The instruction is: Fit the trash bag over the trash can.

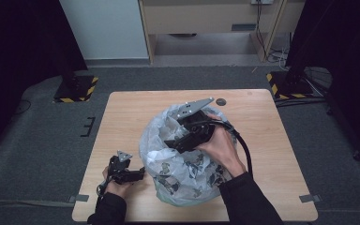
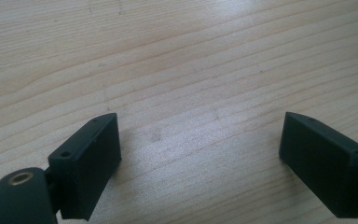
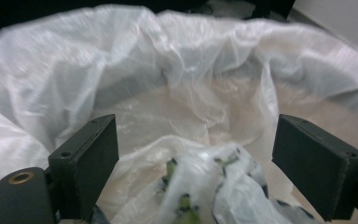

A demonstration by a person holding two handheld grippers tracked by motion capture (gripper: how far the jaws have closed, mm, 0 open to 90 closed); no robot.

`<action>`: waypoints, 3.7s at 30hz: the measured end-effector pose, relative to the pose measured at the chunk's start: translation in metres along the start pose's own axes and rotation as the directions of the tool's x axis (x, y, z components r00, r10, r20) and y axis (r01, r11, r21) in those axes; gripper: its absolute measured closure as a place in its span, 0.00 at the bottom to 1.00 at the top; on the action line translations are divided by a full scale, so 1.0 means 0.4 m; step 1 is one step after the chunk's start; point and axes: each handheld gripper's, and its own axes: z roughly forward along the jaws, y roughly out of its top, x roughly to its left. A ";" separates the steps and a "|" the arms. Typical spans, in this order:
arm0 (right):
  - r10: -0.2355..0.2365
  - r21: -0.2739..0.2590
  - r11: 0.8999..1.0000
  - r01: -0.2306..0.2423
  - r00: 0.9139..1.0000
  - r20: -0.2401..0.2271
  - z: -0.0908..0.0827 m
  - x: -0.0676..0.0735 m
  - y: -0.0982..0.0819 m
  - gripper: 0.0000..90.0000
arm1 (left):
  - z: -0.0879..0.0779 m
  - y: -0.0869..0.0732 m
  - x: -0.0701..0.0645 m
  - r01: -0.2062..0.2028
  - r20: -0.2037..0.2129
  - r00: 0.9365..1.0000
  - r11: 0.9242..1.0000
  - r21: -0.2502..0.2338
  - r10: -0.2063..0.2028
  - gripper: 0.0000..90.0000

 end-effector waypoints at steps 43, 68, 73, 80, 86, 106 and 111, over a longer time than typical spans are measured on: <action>-0.002 0.162 0.987 -0.004 0.999 0.041 0.062 0.005 -0.013 0.09 | -0.001 0.000 -0.001 -0.006 0.004 1.000 1.000 0.002 0.006 0.13; -0.018 -0.009 1.000 0.018 0.997 0.078 -0.041 0.022 0.043 0.09 | -0.001 0.000 -0.002 -0.005 0.005 1.000 1.000 0.003 0.005 0.14; -0.018 -0.047 0.999 0.022 0.996 0.092 -0.061 0.023 0.050 0.08 | -0.001 0.000 -0.002 -0.005 0.005 1.000 1.000 0.003 0.005 0.14; 0.001 -0.125 0.992 0.014 0.993 0.117 -0.088 0.020 0.058 0.08 | -0.001 0.000 -0.002 -0.004 0.006 1.000 1.000 0.003 0.004 0.14; 0.026 -0.198 0.980 0.005 0.988 0.151 -0.109 0.016 0.061 0.08 | -0.001 0.000 -0.002 -0.004 0.005 1.000 1.000 0.003 0.004 0.14; 0.076 -0.336 0.942 0.002 0.973 0.217 -0.164 0.007 0.059 0.08 | -0.001 0.000 -0.002 -0.005 0.005 1.000 1.000 0.003 0.005 0.14; 0.093 -0.362 0.932 -0.002 0.967 0.236 -0.189 0.001 0.049 0.08 | -0.001 0.000 -0.002 -0.005 0.004 1.000 1.000 0.003 0.005 0.14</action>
